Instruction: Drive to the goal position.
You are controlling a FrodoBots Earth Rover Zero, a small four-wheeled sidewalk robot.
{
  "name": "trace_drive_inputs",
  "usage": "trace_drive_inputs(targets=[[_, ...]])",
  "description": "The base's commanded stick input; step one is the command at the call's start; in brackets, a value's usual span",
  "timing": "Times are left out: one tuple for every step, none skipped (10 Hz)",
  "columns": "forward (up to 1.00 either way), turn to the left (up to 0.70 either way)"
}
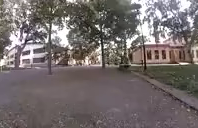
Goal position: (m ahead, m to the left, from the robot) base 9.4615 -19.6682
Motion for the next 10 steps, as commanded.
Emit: trace_drive_inputs(targets=[[0.44,0.02],[0.44,0.02],[0.44,0.02],[0.44,0.02],[0.44,0.02],[0.44,0.02],[0.44,0.02],[0.44,0.02],[0.44,0.02],[0.44,0.02]])
